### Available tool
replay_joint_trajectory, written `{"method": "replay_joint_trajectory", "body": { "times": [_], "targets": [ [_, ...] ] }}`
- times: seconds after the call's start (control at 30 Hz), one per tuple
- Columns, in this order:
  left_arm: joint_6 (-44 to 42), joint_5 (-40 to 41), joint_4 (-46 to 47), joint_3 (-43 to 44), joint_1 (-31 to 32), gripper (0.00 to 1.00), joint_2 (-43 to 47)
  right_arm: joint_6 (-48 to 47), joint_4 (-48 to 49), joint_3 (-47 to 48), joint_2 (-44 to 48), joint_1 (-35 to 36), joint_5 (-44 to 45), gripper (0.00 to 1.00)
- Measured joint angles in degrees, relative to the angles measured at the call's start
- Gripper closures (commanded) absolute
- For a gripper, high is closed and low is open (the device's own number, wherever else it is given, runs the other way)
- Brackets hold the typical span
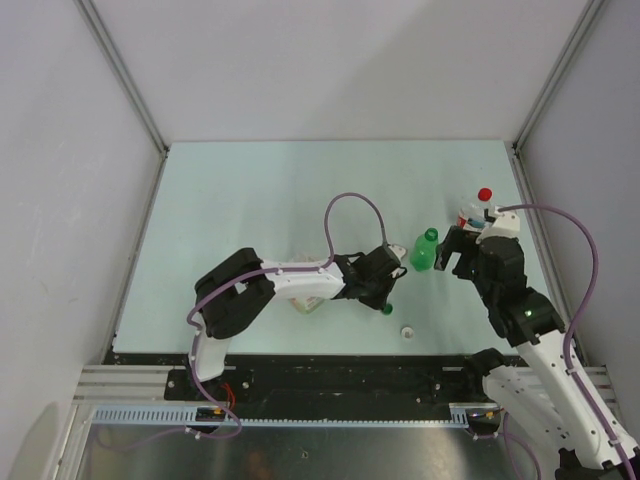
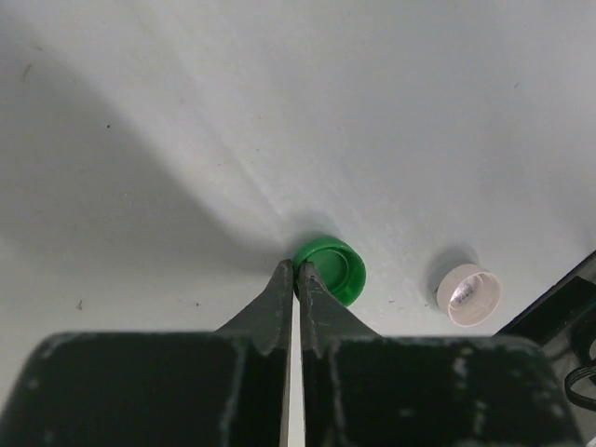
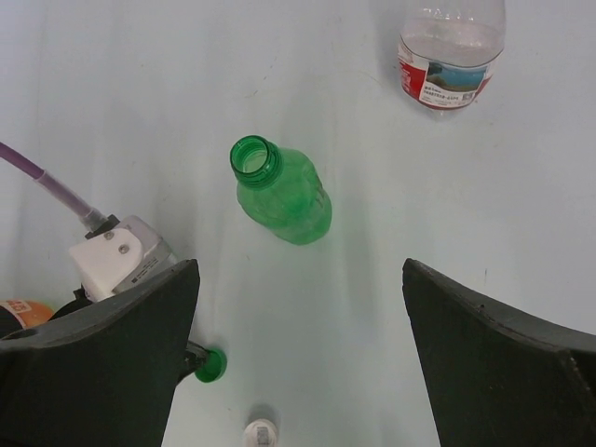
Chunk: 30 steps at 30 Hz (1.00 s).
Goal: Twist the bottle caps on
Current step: Pick up the bottle cap from the center of the board, then place the bottle cap at the center of the board.
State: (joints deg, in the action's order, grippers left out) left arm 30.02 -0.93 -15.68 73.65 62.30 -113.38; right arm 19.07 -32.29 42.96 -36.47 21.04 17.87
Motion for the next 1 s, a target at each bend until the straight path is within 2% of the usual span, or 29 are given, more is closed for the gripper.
{"method": "replay_joint_trajectory", "body": {
  "times": [0.3, 0.47, 0.73, 0.87, 1.0],
  "targets": [
    [-1.3, 3.0, -0.1, -0.2, 0.0, 1.0, 1.5, 0.9, 0.1, 0.0, 1.9, -0.3, -6.4, 0.03],
    [-5.7, 4.8, 5.3, -7.9, 0.0, 1.0, 14.6, 3.5, 2.3, 0.0, 2.4, -0.5, -17.5, 0.02],
    [-14.7, 0.3, 30.2, -25.2, 0.0, 1.0, 43.9, 15.9, 11.1, 0.0, 2.5, -1.3, -38.7, 0.04],
    [-19.6, -3.1, 40.0, -30.9, 0.0, 1.0, 51.7, 26.4, 20.3, 0.0, 0.3, -1.4, -50.0, 0.07],
    [-23.3, -6.2, 46.5, -34.9, 0.0, 1.0, 56.2, 36.2, 30.8, -0.1, -3.3, -0.3, -57.5, 0.09]
  ]
}}
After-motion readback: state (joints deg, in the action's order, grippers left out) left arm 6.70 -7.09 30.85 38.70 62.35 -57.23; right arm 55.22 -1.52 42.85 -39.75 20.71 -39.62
